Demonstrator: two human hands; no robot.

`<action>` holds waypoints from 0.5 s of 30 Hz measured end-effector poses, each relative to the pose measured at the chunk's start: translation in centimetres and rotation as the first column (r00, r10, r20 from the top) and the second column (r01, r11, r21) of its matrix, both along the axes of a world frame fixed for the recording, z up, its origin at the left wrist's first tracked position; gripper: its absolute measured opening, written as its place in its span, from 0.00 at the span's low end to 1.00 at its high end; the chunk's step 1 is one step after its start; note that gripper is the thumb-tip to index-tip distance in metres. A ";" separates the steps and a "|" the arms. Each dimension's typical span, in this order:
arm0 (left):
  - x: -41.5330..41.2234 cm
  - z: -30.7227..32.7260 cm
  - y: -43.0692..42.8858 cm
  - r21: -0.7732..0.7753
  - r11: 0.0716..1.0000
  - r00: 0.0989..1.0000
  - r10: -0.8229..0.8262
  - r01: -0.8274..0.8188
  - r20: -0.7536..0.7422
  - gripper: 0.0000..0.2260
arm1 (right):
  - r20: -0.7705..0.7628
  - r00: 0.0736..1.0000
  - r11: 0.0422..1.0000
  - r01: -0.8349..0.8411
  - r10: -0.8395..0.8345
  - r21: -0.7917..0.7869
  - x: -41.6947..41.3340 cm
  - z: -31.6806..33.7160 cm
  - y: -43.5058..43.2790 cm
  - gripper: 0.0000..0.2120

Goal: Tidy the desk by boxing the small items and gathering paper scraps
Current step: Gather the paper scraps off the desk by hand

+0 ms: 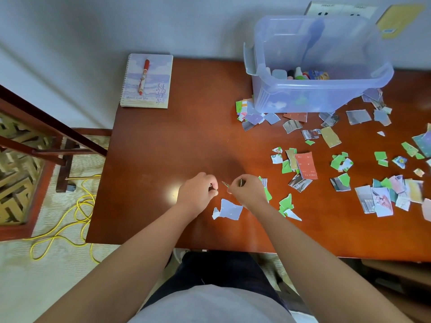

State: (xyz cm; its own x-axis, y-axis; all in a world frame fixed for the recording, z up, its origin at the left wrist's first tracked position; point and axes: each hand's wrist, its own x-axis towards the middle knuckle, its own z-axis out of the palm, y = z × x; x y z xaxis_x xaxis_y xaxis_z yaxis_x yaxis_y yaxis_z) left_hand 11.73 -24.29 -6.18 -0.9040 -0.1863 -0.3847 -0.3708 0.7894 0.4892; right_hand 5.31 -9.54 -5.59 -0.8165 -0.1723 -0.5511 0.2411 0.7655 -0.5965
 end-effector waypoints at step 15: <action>-0.1 2.0 1.0 0.612 0.632 0.880 0.360 -0.475 0.311 0.08 | 0.464 0.839 0.823 0.461 -0.284 -0.331 -0.1 2.8 0.8 0.08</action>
